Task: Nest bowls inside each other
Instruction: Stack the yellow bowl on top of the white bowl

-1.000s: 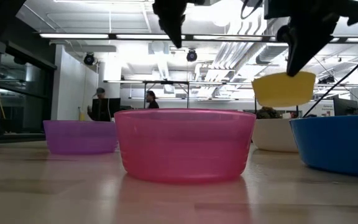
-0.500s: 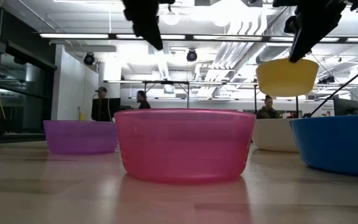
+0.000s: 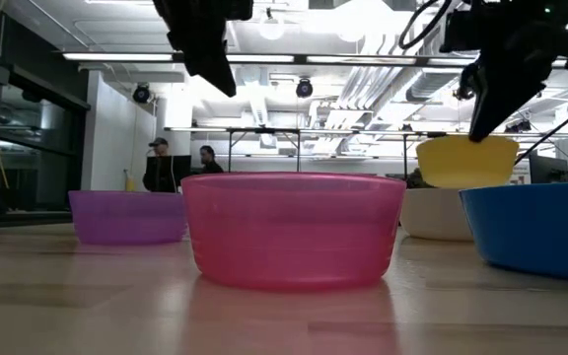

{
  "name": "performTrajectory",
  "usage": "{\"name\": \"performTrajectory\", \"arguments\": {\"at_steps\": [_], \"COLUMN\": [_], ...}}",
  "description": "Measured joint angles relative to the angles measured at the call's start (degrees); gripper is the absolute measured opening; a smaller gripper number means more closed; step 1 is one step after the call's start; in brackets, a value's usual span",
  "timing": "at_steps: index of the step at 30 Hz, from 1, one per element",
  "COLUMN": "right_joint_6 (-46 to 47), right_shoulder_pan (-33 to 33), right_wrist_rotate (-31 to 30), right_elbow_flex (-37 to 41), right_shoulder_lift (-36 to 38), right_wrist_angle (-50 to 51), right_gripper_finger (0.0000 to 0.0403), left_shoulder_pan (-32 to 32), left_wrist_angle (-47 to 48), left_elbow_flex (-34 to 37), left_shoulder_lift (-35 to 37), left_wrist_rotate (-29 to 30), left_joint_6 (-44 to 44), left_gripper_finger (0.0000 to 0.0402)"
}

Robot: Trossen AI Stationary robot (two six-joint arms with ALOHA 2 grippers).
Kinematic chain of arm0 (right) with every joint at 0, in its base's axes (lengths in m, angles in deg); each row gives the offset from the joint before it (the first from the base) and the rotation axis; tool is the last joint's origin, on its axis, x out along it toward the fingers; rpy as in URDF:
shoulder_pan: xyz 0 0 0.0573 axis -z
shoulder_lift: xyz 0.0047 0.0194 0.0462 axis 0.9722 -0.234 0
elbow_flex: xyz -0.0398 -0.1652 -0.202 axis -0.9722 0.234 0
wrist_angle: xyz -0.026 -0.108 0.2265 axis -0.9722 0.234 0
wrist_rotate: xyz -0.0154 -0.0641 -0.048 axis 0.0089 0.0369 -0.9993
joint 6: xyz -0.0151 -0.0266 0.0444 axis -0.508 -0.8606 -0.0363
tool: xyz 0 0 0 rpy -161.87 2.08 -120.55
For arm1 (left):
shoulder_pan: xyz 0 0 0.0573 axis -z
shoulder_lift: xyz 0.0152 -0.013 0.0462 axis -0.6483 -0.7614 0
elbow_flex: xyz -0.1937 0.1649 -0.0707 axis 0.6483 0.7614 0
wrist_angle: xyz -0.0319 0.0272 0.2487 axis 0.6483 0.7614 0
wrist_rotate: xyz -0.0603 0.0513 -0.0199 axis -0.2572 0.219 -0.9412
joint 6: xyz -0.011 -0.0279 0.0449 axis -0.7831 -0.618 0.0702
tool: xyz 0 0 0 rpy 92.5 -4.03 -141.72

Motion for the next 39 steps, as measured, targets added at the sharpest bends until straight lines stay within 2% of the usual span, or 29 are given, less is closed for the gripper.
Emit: {"name": "performTrajectory", "arguments": {"at_steps": [18,24,30,39], "right_joint_6": [-3.44,-5.84,-7.18,-9.04], "right_shoulder_pan": [4.51,7.24,9.49,13.43], "right_wrist_rotate": [3.36,7.06,8.05,12.87], "right_elbow_flex": [7.66,9.99,10.81,10.81], "right_shoulder_lift": [-0.01,-0.01,-0.01,-0.01], "right_wrist_angle": [-10.94,-14.01,-14.54,-14.59], "right_gripper_finger": [0.0003,0.0003,0.0003,0.0003], "left_shoulder_pan": [-0.02,-0.02,-0.02,-0.02], "left_wrist_angle": [-1.36,-1.34,-1.41,-1.67], "left_elbow_flex": [0.0,0.0,0.0,0.0], "left_shoulder_lift": [-0.02,-0.04,-0.04,-0.07], "left_wrist_rotate": [-0.04,-0.07,-0.1,-0.15], "left_joint_6": [-0.49,-0.39,-0.39,-0.4], "left_gripper_finger": [0.0058,0.0058,0.0058,0.0058]}}
